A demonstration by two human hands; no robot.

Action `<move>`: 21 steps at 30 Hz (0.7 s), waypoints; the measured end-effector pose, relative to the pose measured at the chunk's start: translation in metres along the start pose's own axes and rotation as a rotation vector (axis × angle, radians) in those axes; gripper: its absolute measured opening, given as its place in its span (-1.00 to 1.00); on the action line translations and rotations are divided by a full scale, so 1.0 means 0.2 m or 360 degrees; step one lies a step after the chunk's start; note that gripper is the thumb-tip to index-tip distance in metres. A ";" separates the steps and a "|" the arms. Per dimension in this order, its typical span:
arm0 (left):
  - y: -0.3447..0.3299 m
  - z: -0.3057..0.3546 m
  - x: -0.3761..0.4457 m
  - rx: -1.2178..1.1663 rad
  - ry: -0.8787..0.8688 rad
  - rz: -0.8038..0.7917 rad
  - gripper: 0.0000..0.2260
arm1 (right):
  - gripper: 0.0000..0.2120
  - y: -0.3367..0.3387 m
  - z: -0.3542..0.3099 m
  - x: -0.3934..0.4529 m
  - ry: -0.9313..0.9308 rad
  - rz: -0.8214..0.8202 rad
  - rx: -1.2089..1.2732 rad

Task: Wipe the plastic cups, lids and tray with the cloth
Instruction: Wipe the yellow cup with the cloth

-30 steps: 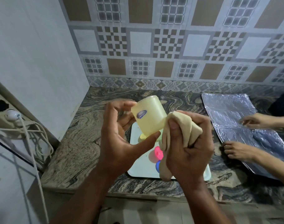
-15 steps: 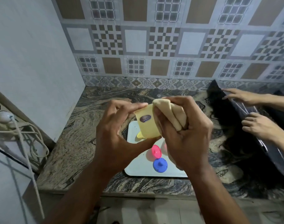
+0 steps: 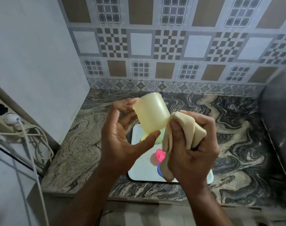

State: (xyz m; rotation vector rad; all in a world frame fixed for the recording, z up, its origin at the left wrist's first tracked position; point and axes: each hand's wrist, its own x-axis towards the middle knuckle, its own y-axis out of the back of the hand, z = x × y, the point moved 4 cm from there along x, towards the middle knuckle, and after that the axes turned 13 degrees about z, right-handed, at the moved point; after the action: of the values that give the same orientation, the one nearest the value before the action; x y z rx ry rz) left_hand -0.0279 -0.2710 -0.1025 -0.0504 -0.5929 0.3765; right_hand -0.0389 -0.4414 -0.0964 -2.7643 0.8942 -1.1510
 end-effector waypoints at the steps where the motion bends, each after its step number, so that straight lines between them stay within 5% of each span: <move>1: 0.01 0.00 0.01 0.0043 -0.0008 0.0004 -0.41 | -0.82 0.00 0.00 0.01 0.0030 -0.0023 -0.0001; 15: -0.01 0.06 0.03 0.0635 -0.0405 -0.0153 -0.38 | -0.83 0.00 -0.05 0.08 0.0393 -0.0300 -0.0257; 21: 0.01 0.03 0.01 0.0406 -0.0400 -0.0156 -0.38 | -0.86 -0.02 0.00 0.21 0.0024 -0.0174 -0.0233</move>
State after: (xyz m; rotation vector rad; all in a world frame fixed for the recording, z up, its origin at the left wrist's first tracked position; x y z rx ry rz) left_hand -0.0308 -0.2692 -0.0965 0.2732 -0.7880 0.3630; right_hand -0.0128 -0.4595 -0.0686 -2.9594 0.8730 -1.1682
